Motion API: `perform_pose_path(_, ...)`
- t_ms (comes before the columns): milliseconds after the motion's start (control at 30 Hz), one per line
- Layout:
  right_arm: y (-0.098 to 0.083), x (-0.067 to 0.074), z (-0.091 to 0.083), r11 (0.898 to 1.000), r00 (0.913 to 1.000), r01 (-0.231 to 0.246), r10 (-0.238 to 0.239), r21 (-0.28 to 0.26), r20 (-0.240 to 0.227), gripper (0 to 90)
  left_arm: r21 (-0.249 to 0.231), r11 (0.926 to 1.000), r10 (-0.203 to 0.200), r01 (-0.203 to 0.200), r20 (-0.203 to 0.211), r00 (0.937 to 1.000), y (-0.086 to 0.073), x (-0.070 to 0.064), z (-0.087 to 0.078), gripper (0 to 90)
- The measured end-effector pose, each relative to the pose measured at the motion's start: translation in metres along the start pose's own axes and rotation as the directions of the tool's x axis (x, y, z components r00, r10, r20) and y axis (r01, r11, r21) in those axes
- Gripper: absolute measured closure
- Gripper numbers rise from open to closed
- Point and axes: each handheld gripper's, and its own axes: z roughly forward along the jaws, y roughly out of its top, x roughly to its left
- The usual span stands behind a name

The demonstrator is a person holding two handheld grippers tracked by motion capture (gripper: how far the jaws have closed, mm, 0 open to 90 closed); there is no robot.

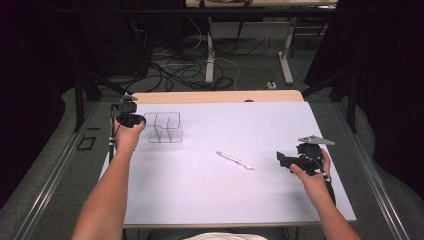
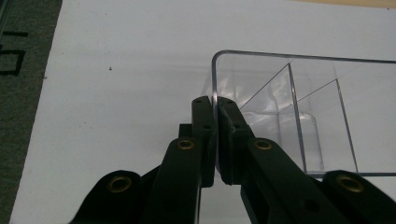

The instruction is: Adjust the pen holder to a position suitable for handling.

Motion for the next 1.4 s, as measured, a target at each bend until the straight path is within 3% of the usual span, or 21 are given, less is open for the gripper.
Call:
perform_pose_path(467, 0.000, 0.000, 0.001, 1.000, 1.0000, 0.008, -0.008, 0.002, -0.001, 5.9, 0.009, 0.9995, -0.031, 0.031, 0.004, 0.9995, -0.002, -0.013, -0.001, 87.5)
perform_pose_path(967, 0.000, 0.000, 0.001, 1.000, 1.0000, 0.008, -0.008, 0.002, -0.004, 5.9, -0.005, 0.9982, -0.059, 0.060, 0.033, 0.9977, -0.005, -0.047, 0.003, 87.4)
perform_pose_path(1200, 0.000, 0.000, 0.000, 1.000, 1.0000, 0.009, -0.009, 0.001, 0.001, 5.8, -0.003, 0.9972, -0.074, 0.075, 0.069, 0.9948, -0.006, -0.062, 0.006, 87.4)
perform_pose_path(1400, 0.000, 0.000, 0.002, 1.000, 1.0000, 0.007, -0.007, 0.004, -0.003, 5.8, -0.014, 0.9979, -0.062, 0.063, 0.082, 0.9947, -0.007, -0.077, 0.007, 87.4)
